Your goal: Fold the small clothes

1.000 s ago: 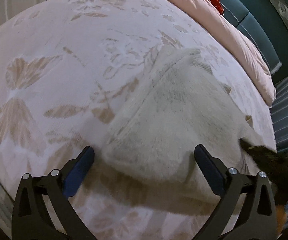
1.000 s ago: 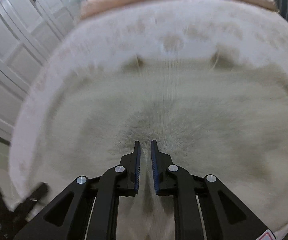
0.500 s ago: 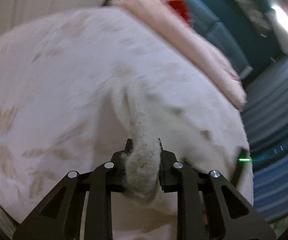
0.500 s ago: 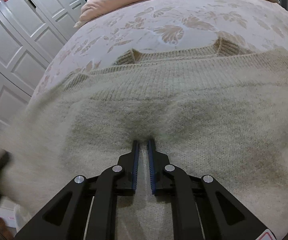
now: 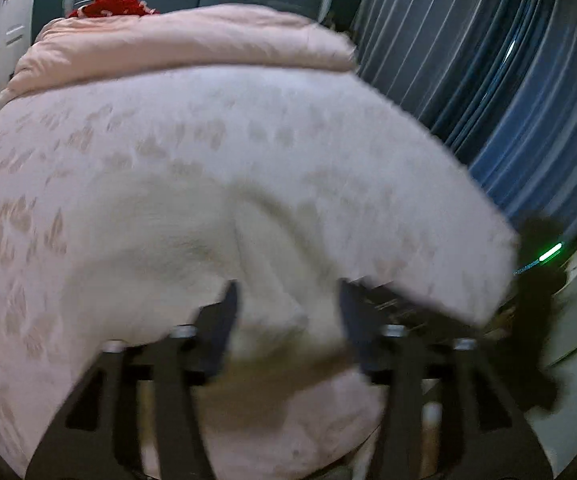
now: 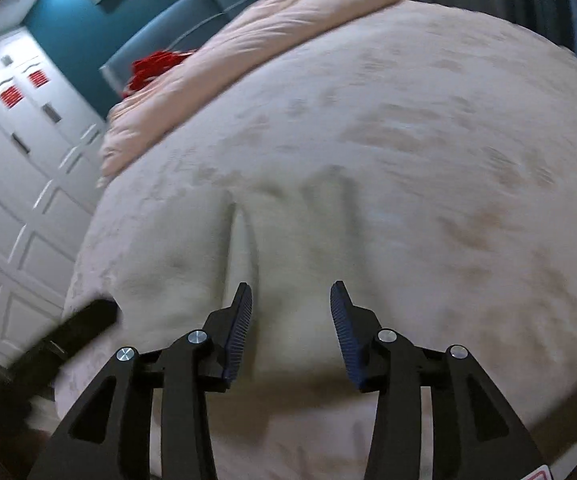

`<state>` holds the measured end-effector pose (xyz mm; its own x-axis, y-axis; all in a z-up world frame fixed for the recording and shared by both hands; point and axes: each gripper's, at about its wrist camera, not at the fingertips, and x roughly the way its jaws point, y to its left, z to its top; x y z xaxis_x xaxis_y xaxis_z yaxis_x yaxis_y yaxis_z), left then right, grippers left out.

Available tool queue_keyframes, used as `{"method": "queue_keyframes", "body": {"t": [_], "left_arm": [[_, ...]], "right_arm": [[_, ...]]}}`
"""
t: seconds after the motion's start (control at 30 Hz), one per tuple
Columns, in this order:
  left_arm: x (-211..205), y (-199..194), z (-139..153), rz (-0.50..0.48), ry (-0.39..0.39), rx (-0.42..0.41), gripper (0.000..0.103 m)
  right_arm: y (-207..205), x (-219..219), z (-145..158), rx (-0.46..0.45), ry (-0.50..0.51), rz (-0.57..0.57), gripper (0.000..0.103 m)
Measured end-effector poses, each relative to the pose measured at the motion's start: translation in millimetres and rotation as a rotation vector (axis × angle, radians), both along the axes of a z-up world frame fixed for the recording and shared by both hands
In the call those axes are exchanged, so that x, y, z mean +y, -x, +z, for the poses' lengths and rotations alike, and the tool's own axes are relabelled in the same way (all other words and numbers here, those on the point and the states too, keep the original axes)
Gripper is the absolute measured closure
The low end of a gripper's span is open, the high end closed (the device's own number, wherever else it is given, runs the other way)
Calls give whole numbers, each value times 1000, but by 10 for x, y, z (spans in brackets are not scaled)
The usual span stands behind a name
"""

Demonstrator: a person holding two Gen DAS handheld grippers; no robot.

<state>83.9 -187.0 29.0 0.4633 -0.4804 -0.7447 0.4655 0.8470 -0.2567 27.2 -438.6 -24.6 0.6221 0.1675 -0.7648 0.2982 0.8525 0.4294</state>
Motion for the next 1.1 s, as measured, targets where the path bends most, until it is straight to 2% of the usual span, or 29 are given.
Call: {"method": "queue_keyframes", "body": {"t": [0.07,0.13,0.2,0.3,0.47,0.53,0.63,0.67,0.7,0.73,0.77,0.8,0.83,0.9,0.93,0.97,1.0,1.03,1.1], "left_arm": [[108,184,-205,23,-33,-4,24],[364,284,-376,41,-97,-8,22],[603,381,-486,61,-166,-30,21],[971,390,-632,149,-269,-63,19],[1338,120,-772,248,-222,32,18],[1350,55,-794,261,-211,19,18],[1320,2,-861,248,-206,-12,18],[1290,-42,-886,248,-212,-6,26],[1272,-59,-912,244,-213,3,49],[1255,-122,-939,233,-199,32,59],[1250,-154,-912,234,-183,53,72],[1249,-139,-852,239,-164,51,78],[1242,-120,-752,235,-129,37,80],[1181,-77,-608,194,-77,17,80],[1114,-59,-560,161,-54,14,80],[1035,-57,-568,138,-60,20,80],[926,-77,-648,114,-82,40,80],[858,-105,-738,100,-98,64,80],[776,-145,-937,104,-133,104,77]], "right_arm": [[239,-129,-22,-5,-16,-16,44],[339,-130,-38,-20,-31,-16,38],[326,-48,-70,-33,-78,15,33],[141,157,-133,-40,-157,74,27],[-306,581,-337,33,-237,149,26],[-407,722,-369,45,-266,165,26],[-601,964,-336,52,-205,193,26],[-672,1021,-336,53,-191,205,44],[-735,1041,-319,50,-175,218,67],[-805,1074,-232,41,-124,228,80],[-813,1043,-133,4,-126,229,81],[-762,972,95,-85,-145,223,81],[-677,889,358,-170,-136,214,82],[-469,764,671,-280,-108,202,82],[-327,663,753,-322,-70,177,82],[-259,582,706,-324,-39,153,82],[-245,475,529,-272,0,122,81],[-286,353,257,-175,17,91,81],[-339,29,-607,81,-105,27,82]]}}
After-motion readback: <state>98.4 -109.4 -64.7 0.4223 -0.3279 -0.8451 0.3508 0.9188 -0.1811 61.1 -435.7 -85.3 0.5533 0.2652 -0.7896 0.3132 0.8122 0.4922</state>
